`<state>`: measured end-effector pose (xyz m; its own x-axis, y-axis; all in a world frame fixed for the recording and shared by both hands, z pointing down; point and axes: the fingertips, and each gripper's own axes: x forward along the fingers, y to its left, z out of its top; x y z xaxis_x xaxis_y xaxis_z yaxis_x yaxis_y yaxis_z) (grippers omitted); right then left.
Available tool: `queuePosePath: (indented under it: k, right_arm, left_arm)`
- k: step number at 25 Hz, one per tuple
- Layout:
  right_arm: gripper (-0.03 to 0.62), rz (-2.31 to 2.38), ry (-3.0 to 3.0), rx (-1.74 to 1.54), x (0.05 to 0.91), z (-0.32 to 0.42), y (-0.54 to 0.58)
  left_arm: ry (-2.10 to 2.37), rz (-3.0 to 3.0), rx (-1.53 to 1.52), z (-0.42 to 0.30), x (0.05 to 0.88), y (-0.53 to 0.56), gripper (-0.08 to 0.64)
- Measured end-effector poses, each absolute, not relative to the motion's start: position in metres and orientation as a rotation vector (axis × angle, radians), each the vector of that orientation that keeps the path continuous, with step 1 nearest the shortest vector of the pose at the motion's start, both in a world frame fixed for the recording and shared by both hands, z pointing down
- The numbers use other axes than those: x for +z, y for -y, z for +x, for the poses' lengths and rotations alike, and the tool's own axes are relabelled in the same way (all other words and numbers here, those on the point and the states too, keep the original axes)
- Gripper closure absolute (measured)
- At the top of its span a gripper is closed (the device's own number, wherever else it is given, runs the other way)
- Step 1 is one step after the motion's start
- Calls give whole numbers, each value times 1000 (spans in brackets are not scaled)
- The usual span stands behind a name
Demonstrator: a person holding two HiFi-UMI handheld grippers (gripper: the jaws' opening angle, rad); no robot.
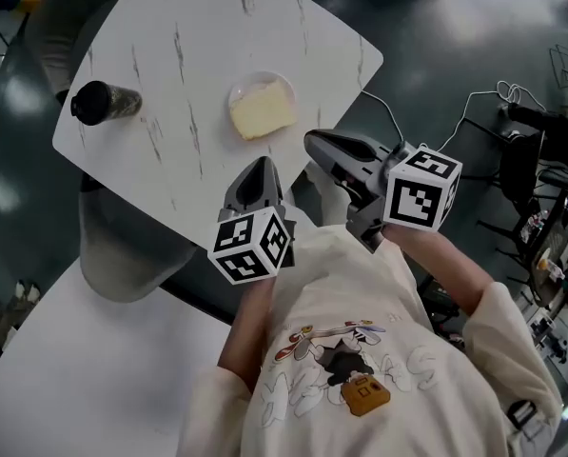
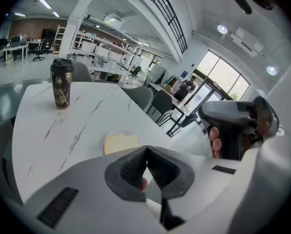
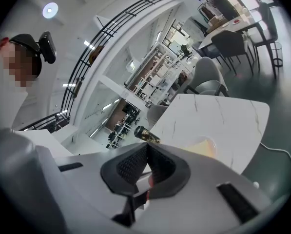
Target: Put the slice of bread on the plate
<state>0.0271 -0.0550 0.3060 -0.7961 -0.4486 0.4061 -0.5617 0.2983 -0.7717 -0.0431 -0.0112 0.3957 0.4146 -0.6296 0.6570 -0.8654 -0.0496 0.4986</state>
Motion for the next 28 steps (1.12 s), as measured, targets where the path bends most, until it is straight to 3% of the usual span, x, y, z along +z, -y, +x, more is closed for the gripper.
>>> queuePosePath:
  k: [16, 28]
  right_arm:
    - [588, 1077, 2658, 1005, 205, 8, 13]
    - [588, 1296, 2592, 638, 198, 20, 0]
  left_arm:
    - [1339, 1944, 218, -44, 281, -9, 553]
    - [1342, 2005, 290, -36, 267, -22, 553]
